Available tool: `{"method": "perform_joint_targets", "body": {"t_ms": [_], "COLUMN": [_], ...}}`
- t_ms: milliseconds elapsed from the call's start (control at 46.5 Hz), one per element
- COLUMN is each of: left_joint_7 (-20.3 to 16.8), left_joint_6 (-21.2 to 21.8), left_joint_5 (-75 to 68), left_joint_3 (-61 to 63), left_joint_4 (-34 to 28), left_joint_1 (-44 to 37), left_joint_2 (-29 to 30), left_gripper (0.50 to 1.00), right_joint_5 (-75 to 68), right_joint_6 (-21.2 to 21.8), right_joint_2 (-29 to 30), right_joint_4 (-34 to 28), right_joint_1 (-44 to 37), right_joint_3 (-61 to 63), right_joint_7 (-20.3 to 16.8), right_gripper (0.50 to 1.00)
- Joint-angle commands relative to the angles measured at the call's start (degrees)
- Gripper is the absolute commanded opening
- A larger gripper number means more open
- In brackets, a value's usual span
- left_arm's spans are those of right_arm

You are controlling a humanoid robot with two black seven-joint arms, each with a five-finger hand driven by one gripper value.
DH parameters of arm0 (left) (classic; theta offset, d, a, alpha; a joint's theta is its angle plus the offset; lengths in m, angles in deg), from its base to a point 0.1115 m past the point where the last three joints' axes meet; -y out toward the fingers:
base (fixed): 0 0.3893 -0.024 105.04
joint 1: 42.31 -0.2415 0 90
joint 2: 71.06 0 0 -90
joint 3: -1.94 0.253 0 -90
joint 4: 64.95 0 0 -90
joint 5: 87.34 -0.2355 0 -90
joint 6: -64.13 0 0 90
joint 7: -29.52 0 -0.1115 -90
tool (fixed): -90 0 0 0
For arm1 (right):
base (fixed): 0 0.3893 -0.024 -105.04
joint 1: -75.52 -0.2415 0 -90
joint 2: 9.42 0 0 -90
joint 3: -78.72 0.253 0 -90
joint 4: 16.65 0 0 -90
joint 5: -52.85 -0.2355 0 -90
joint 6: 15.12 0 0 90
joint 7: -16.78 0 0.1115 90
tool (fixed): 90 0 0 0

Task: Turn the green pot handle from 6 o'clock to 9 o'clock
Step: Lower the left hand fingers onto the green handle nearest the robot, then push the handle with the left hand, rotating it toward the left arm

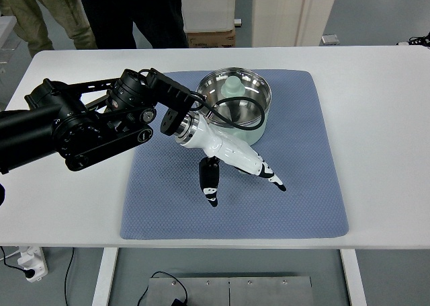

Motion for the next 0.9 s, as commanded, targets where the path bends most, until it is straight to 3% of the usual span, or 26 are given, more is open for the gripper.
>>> {"method": "perform_joint_targets", "body": {"t_ms": [0, 882], "left_joint_7": [0.0, -0.1], "left_joint_6": [0.0, 0.0], "left_joint_5": [-0.5, -5.9], "left_joint_3": [0.4, 3.3], "left_joint_4": [-0.2, -1.8], "left_joint_1": [0.0, 1.6], "left_joint_2": [-0.2, 0.6], "left_gripper": [1.000, 1.000], "right_joint_5": [0.0, 0.0], "right_joint_6": [0.0, 0.0], "right_joint_2": [0.0, 0.0], "right_joint_4": [0.0, 0.0], "right_joint_1": [0.0, 0.1], "right_joint_3": [0.0, 0.0], "right_joint_7": [0.0, 0.0], "right_gripper": [1.000, 1.000]}}
